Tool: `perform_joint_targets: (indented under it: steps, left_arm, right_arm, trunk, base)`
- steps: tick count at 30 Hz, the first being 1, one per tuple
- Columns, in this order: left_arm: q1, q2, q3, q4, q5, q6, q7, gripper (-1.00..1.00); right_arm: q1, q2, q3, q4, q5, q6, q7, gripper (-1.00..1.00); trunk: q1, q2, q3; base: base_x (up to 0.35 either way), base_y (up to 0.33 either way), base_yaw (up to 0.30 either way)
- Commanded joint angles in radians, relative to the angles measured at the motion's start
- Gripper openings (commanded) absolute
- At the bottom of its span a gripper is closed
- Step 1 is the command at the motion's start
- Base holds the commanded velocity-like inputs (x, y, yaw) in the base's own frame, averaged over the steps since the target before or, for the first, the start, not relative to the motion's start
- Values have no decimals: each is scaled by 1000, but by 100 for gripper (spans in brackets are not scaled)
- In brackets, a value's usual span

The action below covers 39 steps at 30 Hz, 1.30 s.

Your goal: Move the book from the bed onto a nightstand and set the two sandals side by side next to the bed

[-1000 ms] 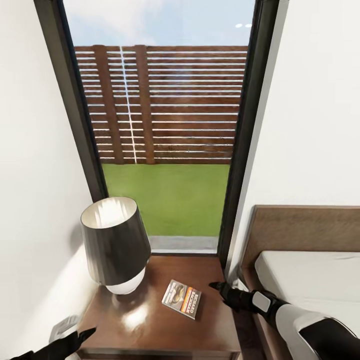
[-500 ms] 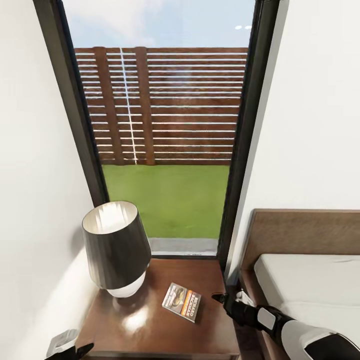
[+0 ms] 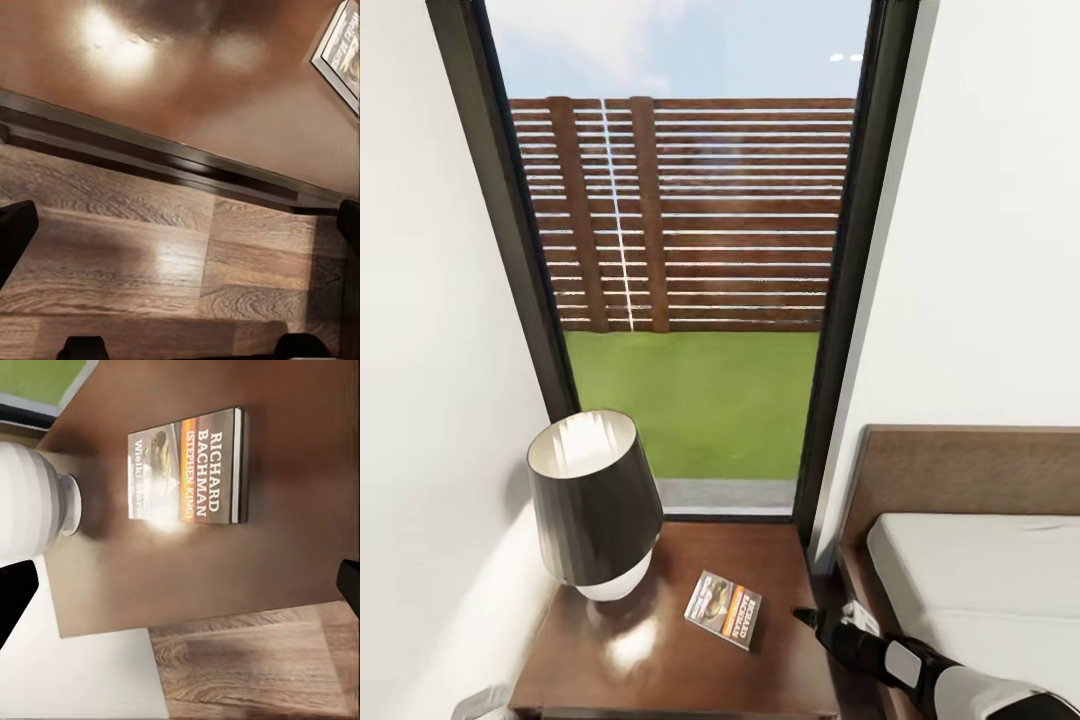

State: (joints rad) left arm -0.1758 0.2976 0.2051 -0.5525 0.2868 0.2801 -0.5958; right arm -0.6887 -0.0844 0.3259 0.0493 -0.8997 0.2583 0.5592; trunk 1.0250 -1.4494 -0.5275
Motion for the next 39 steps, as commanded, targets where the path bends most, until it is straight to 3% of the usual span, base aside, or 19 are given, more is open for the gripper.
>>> perform_joint_targets:
  steps: [1,5,10,27,39]
  left_arm:
    - [-1,0,3,7,-4,3,-3,100]
    - [-1,-1,3,29,-47,-29,-4,100]
    - [-1,-3,3,63,-73,-65,-4,100]
    - [-1,-1,2,185,-88,-153,-4,100]
    - [-1,-2,2,236,-90,-167,1,100]
  right_arm:
    - [4,-2,7,3,-4,-1,7,100]
    - [19,-8,7,4,19,-34,18,100]
    - [53,-11,7,4,32,-77,29,100]
    - [174,-17,4,4,36,-101,25,100]
    - [235,-25,6,4,39,-100,22,100]
  trunk:
    - [-4,7,2]
    - [-19,35,15]
    - [-38,70,30]
    - [-104,189,84]
    - [-150,273,121]
  base:
    - [0,0,0]
    - [0,0,0]
    - [0,0,0]
    - [0,0,0]
    - [0,0,0]
